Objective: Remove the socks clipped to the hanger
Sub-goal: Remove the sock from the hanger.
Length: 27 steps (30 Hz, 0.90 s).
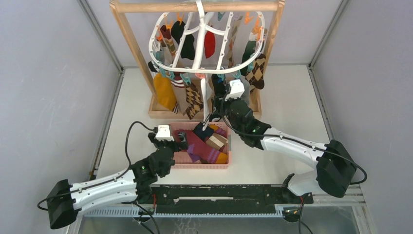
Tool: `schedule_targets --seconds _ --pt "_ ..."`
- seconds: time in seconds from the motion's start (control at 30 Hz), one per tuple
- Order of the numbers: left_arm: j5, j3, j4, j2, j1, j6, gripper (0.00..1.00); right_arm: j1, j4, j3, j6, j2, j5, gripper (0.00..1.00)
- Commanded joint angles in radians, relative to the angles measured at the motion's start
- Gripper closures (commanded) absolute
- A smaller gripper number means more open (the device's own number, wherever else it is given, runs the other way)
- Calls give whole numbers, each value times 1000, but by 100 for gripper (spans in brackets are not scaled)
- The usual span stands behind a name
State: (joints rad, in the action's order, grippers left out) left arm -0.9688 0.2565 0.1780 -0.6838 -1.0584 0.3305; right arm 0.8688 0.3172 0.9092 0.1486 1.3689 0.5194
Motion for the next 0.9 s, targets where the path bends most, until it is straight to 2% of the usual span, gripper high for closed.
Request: schedule_targets --seconds 0.0,0.2,0.3,0.6,0.87 --pt "-6 33 41 -2 -3 -10 0 -5 8 2 14 -35 -38 36" --pt "19 31 49 0 -5 -13 0 -7 4 -10 5 -67 -75 70" --pt "92 19 89 13 -5 -29 0 -5 -7 -19 6 -103 -109 83" --pt "316 10 171 24 -6 -63 0 -11 -67 -53 29 -249 -266 83" --pt "409 6 198 45 -13 -58 0 -31 -128 -58 58 -346 -425 81"
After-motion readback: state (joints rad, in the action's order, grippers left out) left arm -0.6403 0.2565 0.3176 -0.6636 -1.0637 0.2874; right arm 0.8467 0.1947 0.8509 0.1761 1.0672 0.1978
